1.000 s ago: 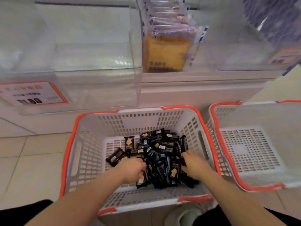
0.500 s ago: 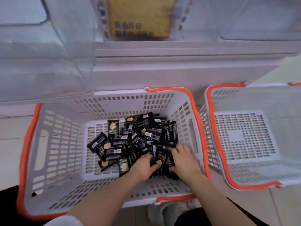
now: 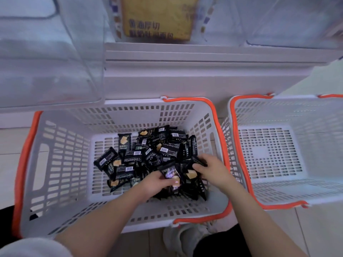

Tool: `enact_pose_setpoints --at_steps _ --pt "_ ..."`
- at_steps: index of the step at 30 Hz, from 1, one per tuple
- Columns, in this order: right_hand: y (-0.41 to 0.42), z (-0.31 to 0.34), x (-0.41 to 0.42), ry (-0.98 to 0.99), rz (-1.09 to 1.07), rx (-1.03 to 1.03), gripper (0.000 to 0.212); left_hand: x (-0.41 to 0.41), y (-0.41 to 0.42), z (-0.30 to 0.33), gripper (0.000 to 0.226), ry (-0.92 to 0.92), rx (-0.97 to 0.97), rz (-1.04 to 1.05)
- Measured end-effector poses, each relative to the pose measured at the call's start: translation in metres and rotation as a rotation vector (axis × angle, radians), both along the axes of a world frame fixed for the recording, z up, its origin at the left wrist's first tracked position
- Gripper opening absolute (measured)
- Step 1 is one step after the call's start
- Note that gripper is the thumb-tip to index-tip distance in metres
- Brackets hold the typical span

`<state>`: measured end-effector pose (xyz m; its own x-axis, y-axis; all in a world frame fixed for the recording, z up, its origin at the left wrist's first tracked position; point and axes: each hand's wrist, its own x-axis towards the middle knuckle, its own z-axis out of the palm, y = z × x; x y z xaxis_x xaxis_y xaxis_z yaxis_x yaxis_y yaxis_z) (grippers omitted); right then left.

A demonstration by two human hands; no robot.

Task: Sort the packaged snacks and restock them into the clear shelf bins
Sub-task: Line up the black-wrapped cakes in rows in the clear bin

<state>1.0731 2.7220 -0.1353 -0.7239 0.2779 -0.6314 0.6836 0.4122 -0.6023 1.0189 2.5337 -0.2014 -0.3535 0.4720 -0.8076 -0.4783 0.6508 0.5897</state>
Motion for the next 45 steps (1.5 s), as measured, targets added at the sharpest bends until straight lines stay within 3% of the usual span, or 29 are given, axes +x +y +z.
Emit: enact_pose_setpoints --at_steps 4,9,12,15,18,20,23,26,29,32,38,42,45 --pt "-0.003 0.011 0.004 -0.023 -0.205 -0.283 0.016 -0.005 -0.024 0.013 0.021 0.054 0.063 0.195" --pt "-0.042 0.013 -0.006 -0.023 -0.197 -0.469 0.011 -0.008 -0.052 0.034 0.013 0.192 0.126 0.092" --pt "-0.070 0.012 -0.012 0.027 -0.184 -0.425 0.011 -0.008 -0.065 0.047 0.015 0.242 0.099 0.063" --pt "-0.095 0.009 -0.014 0.047 -0.164 -0.388 0.017 -0.005 -0.073 0.057 0.023 0.180 0.146 0.137" --pt "-0.106 0.007 -0.014 0.066 -0.214 -0.434 0.016 -0.003 -0.080 0.056 0.027 0.315 0.120 0.046" --pt "-0.099 0.005 -0.012 0.081 -0.158 -0.241 0.014 -0.002 -0.086 0.054 0.033 0.332 0.070 0.057" --pt "-0.074 -0.006 0.000 0.034 0.198 0.357 0.021 0.001 -0.098 0.047 0.043 0.330 -0.019 0.075" --pt "-0.057 -0.023 0.016 -0.126 0.424 0.552 0.040 0.002 -0.109 0.040 0.053 0.371 -0.135 0.044" --pt "-0.048 -0.033 0.025 -0.263 0.574 0.619 0.050 0.003 -0.115 0.037 0.060 0.407 -0.211 -0.023" --pt "-0.049 -0.040 0.027 -0.274 0.637 0.620 0.052 0.002 -0.117 0.035 0.061 0.415 -0.238 -0.062" --pt "-0.050 -0.053 0.014 -0.229 0.307 0.468 0.075 0.002 -0.116 0.036 0.053 0.391 -0.191 -0.024" --pt "-0.062 -0.063 0.000 -0.297 0.280 0.633 0.078 -0.001 -0.116 0.038 0.035 0.371 -0.167 0.042" --pt "-0.068 -0.067 -0.008 -0.315 0.219 0.627 0.070 -0.004 -0.116 0.042 0.033 0.383 -0.127 0.064"
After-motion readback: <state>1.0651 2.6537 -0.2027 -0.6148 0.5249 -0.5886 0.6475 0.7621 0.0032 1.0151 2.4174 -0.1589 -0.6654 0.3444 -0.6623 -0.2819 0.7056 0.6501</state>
